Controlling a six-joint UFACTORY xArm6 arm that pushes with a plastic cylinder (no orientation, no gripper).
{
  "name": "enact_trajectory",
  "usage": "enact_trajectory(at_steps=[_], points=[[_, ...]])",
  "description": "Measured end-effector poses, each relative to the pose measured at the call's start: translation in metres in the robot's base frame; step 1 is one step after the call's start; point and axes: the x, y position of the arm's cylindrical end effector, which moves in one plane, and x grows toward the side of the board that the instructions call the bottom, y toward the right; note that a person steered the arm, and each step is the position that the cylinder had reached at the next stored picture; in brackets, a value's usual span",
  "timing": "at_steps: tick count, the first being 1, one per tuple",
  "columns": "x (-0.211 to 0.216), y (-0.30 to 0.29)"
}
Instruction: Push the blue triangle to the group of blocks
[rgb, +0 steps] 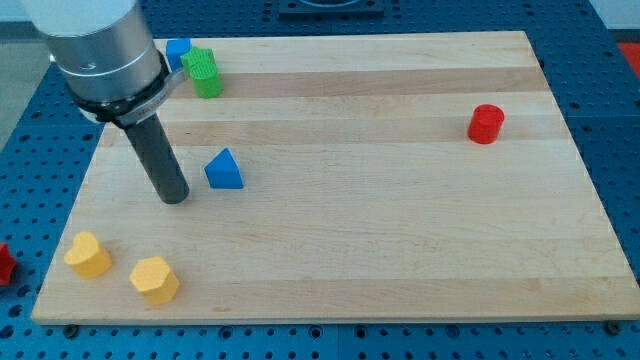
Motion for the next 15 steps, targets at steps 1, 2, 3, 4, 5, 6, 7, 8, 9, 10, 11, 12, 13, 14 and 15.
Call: enact_trajectory(at_steps=[1,2,3,4,5,6,7,8,9,10,11,12,13,14,15], points=[[0.017,0.041],[0.001,0.046],[-0.039,0.036],[-0.028,0.052],[-0.048,0.067],[-0.068,0.014],[-0.086,-0.049],[-0.054,-0.028],[-0.030,0.020],[-0.057,0.038],[-0.057,0.059],[-0.060,0.069],[-0.091,0.065],[-0.112,0.029],[-0.120,-0.004]])
